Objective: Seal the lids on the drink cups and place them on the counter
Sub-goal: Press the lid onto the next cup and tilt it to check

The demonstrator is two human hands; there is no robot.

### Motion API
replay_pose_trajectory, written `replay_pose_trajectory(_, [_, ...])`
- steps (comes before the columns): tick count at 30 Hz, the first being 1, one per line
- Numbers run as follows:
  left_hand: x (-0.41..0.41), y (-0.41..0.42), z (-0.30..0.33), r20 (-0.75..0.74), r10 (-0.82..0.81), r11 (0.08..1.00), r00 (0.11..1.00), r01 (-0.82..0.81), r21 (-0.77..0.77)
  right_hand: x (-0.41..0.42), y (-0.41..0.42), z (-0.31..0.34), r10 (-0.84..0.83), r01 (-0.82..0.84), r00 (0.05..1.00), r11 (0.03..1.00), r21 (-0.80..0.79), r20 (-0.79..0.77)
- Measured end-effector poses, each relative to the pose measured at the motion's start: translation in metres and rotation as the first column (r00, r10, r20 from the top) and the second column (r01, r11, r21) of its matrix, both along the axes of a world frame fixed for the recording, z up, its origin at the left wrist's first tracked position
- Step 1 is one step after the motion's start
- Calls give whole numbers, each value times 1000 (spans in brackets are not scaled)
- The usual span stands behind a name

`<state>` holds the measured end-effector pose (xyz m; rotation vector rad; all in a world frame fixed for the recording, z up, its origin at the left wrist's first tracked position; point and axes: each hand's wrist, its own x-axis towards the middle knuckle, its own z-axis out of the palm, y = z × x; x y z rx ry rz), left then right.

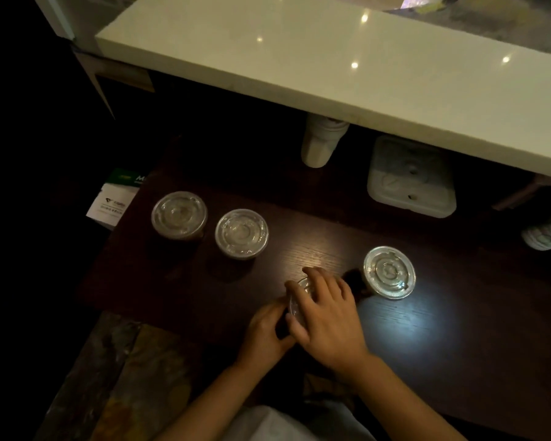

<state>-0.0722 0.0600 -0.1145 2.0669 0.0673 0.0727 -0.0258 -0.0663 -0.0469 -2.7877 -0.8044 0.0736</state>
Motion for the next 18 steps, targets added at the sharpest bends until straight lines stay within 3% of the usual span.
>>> replay_pose_trajectory(8, [4, 3, -8, 189, -80, 993, 979, 62, 101, 0, 5, -5, -40, 44, 998, 992, -115, 40])
replay_pose_trajectory(12, [4, 2, -7, 115, -96, 991, 989, 83, 109, 2, 4, -6, -33, 34, 999, 990, -138, 8])
replay_pose_trajectory(18, [5, 3, -5, -34, -105, 994, 994, 104, -34, -4, -6, 1, -5, 3, 998, 999, -35, -59])
